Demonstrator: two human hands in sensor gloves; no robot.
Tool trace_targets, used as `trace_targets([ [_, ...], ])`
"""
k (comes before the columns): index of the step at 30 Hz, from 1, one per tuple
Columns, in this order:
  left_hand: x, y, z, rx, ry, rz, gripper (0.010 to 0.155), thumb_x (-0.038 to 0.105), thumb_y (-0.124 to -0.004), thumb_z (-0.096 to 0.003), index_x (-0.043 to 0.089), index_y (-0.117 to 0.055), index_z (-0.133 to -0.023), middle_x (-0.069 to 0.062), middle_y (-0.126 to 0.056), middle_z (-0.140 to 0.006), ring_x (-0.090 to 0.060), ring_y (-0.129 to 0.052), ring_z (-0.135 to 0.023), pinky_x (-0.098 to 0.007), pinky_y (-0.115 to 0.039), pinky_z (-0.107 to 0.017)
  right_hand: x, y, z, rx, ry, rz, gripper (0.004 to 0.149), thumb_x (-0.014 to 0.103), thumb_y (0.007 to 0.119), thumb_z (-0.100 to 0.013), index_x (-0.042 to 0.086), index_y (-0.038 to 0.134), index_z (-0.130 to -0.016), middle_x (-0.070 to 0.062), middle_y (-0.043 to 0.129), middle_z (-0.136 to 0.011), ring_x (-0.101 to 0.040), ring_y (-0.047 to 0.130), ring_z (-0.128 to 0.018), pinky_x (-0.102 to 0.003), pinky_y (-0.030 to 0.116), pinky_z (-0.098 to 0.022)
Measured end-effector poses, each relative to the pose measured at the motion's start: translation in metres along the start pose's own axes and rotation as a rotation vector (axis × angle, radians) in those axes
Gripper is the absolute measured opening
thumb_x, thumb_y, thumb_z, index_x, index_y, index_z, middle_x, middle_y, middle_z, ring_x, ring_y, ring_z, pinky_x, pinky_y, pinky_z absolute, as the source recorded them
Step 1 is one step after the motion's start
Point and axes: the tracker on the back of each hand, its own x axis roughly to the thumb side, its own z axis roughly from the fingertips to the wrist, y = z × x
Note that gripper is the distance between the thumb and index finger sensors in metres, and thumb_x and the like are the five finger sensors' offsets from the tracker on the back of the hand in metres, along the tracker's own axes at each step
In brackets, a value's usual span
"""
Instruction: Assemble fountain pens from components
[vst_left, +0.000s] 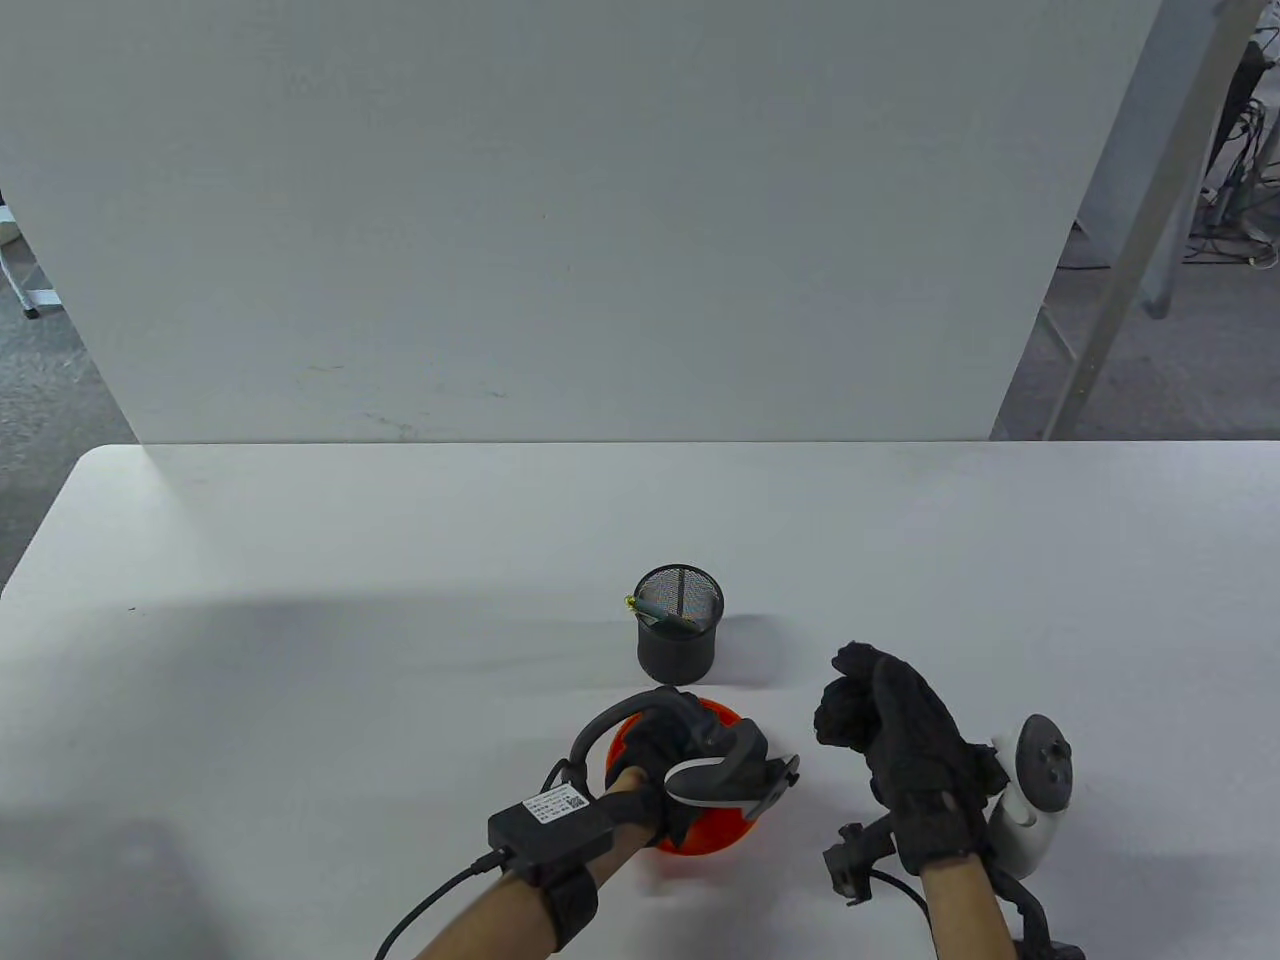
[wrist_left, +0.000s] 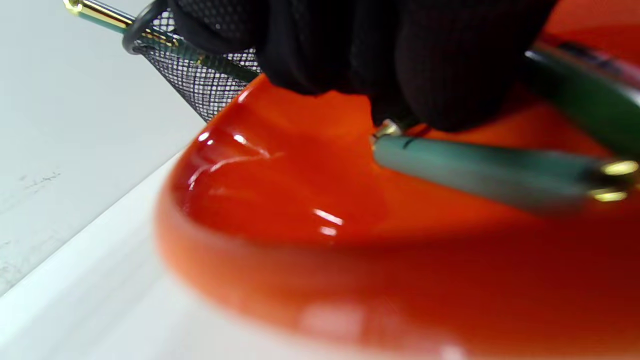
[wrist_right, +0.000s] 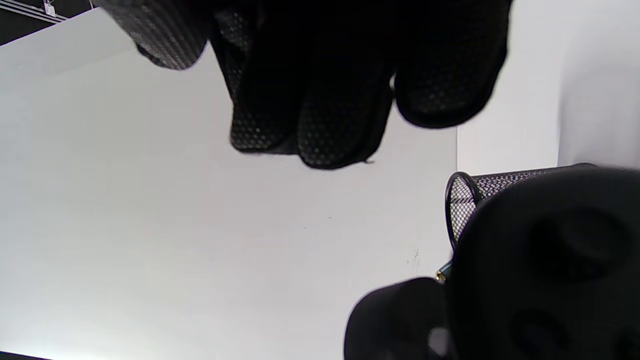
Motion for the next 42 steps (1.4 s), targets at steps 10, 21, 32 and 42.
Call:
trace_targets([
  [10,-0.005,0.000,0.000,-0.039,0.007,0.020,0.043,0.040,-0.088,-0.0496,0.026,-0.085,-0.090,0.001,-0.085,-0.082,-0.022,-0.087,-0.067,-0.049,-0.069,-0.067,0.000,-0.002,0.001,-0.016,0.006,0.002,0.051,0.050,0.057,-0.063,0.014,0.071,-0.098,0.001,0.092,-0.072,-0.021,0.095,-0.060,-0.050,0.081,-0.053],
  [21,-0.061,0.038,0.042,0.277,0.067,0.284,0.052,0.052,-0.081,-0.0435,0.027,-0.083,-0.090,0.002,-0.086,-0.077,-0.018,-0.090,-0.060,-0.048,-0.074,-0.061,0.000,-0.003,0.000,-0.008,-0.003,0.001,0.052,0.050,0.057,-0.063,0.014,0.070,-0.098,0.001,0.092,-0.073,-0.022,0.095,-0.060,-0.050,0.080,-0.053],
  [32,-0.109,-0.015,0.115,0.845,0.318,1.264,0.048,0.050,-0.082,-0.0432,0.033,-0.084,-0.088,-0.001,-0.094,-0.067,-0.011,-0.098,-0.026,-0.038,-0.086,-0.031,-0.005,0.003,0.000,0.031,0.008,0.247,0.052,0.049,0.059,-0.062,0.013,0.072,-0.098,-0.002,0.093,-0.072,-0.024,0.095,-0.059,-0.051,0.080,-0.053],
  [42,-0.112,-0.048,0.119,0.886,0.239,1.729,0.043,0.051,-0.077,-0.0494,0.038,-0.088,-0.088,0.000,-0.096,-0.069,-0.012,-0.104,-0.031,-0.032,-0.085,-0.022,-0.027,0.029,0.001,0.102,0.010,0.855,0.048,0.048,0.068,-0.059,0.015,0.079,-0.092,0.000,0.095,-0.062,-0.019,0.093,-0.043,-0.045,0.084,-0.041],
])
